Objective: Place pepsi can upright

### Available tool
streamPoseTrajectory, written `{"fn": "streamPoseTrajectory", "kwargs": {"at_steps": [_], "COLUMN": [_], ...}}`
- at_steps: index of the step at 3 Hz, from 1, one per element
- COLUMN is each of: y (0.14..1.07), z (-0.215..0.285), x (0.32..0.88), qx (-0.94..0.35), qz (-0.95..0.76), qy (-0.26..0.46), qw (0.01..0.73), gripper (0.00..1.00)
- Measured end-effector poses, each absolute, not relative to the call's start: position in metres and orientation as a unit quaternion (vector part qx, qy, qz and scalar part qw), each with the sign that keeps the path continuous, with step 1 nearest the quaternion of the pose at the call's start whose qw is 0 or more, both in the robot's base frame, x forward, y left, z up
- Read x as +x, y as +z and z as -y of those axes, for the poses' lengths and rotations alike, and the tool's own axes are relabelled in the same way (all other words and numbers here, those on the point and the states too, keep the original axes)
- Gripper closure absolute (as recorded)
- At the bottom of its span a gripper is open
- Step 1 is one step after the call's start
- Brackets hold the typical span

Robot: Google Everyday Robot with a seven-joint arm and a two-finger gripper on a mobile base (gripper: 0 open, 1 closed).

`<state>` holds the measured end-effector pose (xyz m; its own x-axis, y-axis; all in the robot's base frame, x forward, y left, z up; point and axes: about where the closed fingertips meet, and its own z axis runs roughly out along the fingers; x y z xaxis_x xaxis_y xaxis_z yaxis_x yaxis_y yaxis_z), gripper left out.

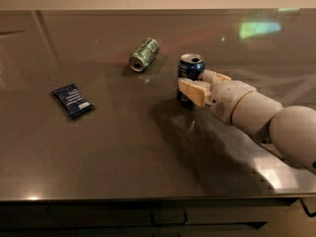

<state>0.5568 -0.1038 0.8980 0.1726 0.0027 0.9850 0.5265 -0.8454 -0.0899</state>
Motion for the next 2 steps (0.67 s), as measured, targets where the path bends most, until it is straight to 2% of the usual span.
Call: {"fn": "streamPoseTrajectory", "kwargs": {"at_steps": [1,2], "y": [0.8986,0.8986], "z": [0.102,0.102], "x": [0.5568,0.5568], "qx": [-0.736,-0.736], "qz": [0.18,0.18], "qy": [-0.617,-0.617], "qw": [0.214,0.214], "gripper": [0.0,0.0]}}
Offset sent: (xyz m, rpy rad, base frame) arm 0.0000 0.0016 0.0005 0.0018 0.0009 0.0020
